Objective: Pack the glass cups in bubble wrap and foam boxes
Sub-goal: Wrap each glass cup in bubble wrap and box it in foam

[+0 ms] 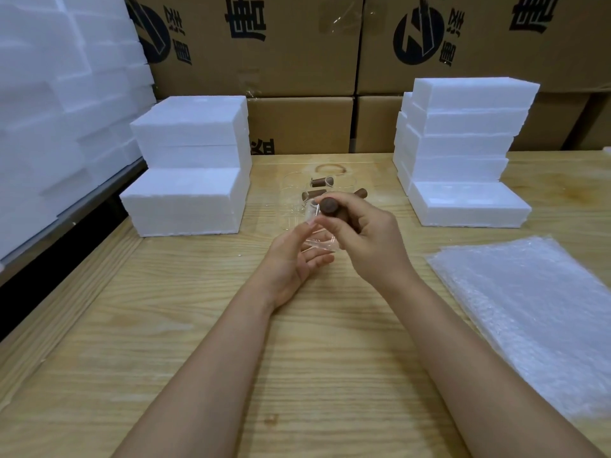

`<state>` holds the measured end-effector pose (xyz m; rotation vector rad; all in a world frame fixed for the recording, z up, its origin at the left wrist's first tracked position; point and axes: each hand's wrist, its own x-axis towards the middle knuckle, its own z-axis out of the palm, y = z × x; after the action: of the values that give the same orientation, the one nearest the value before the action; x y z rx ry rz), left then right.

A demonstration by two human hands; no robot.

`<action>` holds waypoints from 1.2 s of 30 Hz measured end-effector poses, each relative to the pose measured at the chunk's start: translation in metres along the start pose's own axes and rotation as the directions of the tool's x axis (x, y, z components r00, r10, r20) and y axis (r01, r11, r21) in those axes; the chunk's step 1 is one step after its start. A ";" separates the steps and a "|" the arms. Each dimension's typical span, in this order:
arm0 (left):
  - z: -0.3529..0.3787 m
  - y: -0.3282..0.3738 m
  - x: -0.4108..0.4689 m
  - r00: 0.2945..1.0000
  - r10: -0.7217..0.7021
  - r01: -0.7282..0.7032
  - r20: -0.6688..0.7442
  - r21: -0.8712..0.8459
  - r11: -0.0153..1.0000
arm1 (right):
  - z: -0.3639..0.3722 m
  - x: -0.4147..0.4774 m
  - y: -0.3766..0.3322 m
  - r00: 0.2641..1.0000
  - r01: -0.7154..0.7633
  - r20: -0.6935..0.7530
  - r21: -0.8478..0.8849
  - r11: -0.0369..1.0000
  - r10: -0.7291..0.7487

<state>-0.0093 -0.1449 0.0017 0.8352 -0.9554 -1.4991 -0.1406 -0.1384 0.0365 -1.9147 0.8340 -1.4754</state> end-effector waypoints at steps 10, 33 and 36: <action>-0.008 -0.003 0.003 0.989 0.106 -0.107 0.099 0.002 0.994 | -0.019 0.004 -0.004 0.960 -0.192 0.253 0.276 0.942 0.122; 0.015 -0.018 -0.003 0.789 0.614 -0.497 -0.029 0.558 0.665 | -0.021 0.007 0.020 0.713 -0.697 -0.168 -0.271 0.663 0.681; 0.016 -0.018 -0.003 0.798 0.601 -0.484 -0.038 0.554 0.678 | -0.021 0.007 0.018 0.707 -0.703 -0.159 -0.261 0.661 0.689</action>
<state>-0.0304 -0.1389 -0.0082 0.9550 -1.3285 -0.6022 -0.1616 -0.1568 0.0316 -1.4594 1.6776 -0.9350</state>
